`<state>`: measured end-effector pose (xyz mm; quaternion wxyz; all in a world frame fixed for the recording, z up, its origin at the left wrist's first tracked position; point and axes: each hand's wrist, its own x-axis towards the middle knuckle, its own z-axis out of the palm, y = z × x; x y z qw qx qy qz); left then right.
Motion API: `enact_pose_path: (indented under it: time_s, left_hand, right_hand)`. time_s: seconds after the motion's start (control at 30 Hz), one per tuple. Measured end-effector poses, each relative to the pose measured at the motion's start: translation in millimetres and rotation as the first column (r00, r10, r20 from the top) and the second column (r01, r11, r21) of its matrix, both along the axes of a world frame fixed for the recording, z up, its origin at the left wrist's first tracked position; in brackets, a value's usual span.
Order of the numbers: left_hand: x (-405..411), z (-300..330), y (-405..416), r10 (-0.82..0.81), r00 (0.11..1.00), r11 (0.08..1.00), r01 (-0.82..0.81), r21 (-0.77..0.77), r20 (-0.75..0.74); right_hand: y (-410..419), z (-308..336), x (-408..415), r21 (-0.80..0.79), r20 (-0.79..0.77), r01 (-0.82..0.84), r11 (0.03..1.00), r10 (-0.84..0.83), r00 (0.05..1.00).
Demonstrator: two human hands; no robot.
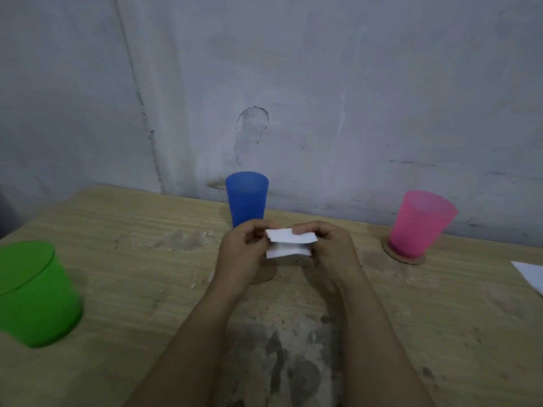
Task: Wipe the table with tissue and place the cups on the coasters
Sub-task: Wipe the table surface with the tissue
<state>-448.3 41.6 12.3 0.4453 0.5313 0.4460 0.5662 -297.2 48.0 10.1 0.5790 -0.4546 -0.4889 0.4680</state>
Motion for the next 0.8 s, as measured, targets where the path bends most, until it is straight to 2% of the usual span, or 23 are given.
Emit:
enact_pose_path:
  time_s: [0.13,0.27,0.33,0.47,0.67,0.8]
  left_hand:
    - [-5,-1,3,-0.024,1.000,0.999,0.024,-0.023,-0.001]
    - [-4,0,4,-0.003,1.000,0.999,0.004,-0.051,0.020]
    - [-1,1,3,-0.010,0.999,0.998,0.013,-0.065,0.051]
    - [4,2,3,-0.013,1.000,1.000,0.013,-0.003,0.006]
    - [7,4,5,-0.012,0.998,1.000,0.013,-0.023,0.068]
    - [10,6,2,-0.054,0.990,0.998,0.059,-0.029,0.128]
  right_hand:
    - [-4,2,4,-0.024,0.018,-0.005,1.000,0.006,1.000]
    - [-10,8,3,-0.124,-0.062,-0.095,0.988,0.088,0.994]
    - [-13,10,0,-0.164,-0.042,-0.095,0.982,0.089,0.995]
    - [-13,7,-1,-0.028,0.175,0.005,1.000,0.000,0.985]
    - [-7,6,3,0.080,0.279,0.124,0.989,-0.142,0.950]
    - [-8,6,-2,0.100,0.256,0.154,0.983,-0.175,0.951]
